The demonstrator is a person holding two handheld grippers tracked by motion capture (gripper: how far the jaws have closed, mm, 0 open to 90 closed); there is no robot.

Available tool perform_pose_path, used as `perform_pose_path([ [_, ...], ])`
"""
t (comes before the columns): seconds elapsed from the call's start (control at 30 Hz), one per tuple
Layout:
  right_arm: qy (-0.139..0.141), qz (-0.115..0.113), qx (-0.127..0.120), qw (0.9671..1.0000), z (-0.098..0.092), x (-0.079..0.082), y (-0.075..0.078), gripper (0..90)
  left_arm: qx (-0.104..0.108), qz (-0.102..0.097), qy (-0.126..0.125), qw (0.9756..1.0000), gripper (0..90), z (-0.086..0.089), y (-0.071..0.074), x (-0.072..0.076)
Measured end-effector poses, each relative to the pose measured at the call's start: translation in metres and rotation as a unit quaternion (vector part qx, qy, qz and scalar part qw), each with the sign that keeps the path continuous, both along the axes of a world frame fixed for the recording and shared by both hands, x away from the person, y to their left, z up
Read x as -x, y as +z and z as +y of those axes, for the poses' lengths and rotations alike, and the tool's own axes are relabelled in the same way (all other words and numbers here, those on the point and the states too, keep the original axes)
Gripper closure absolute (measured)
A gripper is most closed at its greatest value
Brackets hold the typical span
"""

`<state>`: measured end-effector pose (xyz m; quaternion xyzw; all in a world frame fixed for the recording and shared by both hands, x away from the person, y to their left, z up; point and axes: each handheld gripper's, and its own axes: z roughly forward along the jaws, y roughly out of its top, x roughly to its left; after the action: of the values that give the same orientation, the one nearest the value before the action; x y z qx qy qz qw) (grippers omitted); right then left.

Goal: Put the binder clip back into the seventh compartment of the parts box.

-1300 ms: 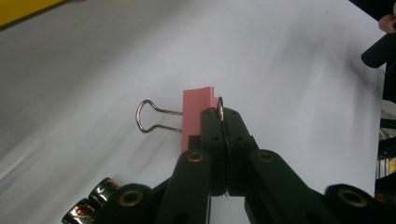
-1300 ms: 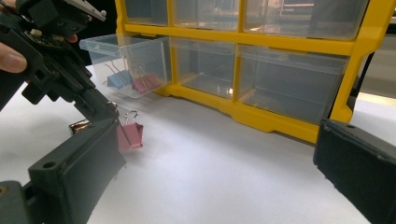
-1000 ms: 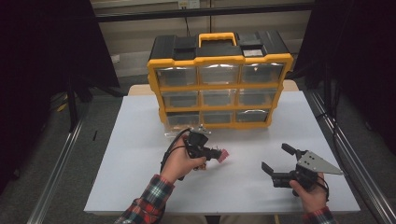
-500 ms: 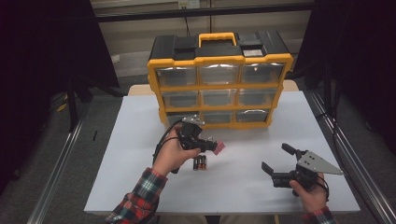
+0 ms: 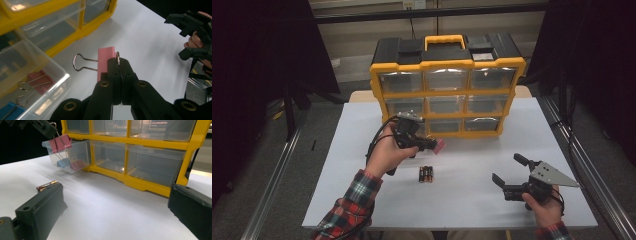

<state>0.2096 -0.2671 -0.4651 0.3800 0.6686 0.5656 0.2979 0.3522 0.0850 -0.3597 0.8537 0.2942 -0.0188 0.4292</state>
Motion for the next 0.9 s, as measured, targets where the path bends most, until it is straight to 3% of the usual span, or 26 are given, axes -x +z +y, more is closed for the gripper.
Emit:
perform_pose_path([
  [0.6,0.0,0.0,0.0,1.0,0.0,0.0,0.0,0.1,0.001,-0.012,0.045,0.9989,89.6,0.028,0.02,-0.017],
  [0.9,0.002,0.002,0.0,1.0,0.0,0.0,0.0,0.1,-0.002,-0.018,0.073,0.9972,89.6,0.046,0.019,-0.027],
])
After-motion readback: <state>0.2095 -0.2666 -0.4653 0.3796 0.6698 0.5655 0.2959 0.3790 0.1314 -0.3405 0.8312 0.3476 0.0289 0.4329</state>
